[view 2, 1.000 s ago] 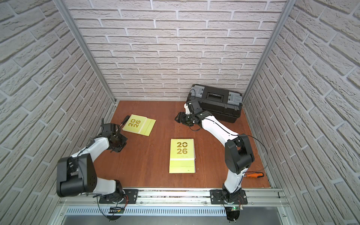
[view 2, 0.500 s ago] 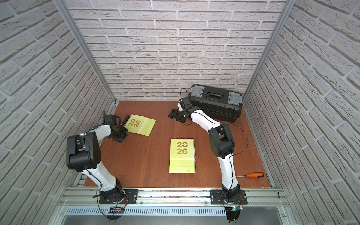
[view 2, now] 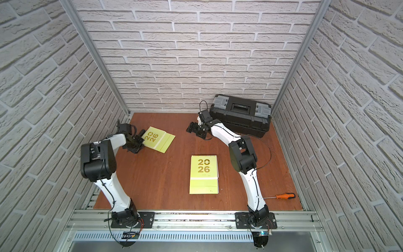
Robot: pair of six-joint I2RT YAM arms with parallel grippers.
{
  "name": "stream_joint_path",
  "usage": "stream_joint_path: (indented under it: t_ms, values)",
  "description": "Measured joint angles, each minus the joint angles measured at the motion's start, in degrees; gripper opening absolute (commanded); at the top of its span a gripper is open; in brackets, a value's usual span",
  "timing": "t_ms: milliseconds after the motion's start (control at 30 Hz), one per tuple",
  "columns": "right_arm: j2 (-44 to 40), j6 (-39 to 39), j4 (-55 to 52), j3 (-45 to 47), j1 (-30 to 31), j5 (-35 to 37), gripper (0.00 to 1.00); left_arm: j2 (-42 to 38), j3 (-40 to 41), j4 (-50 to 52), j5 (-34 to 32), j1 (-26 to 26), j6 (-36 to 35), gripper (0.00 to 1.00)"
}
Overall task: Stack the calendars
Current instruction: Adjust the calendar at the center of the board.
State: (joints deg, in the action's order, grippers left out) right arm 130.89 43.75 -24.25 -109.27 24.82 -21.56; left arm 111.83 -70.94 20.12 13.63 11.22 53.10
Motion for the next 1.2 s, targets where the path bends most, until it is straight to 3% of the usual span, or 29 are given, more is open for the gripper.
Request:
stream_joint_path:
  t_ms: [700,1200]
  values:
    - [4.7,0.9,-0.5,-3.6,0.1,-0.3,0.94,13.7,-19.0,0.8,4.6,-7.5,0.9,0.0]
    - [5.4,2.3,-0.8,-6.0,0.1,-0.6,0.94,25.4,-37.5,4.8,8.0,-8.2,2.7,0.03]
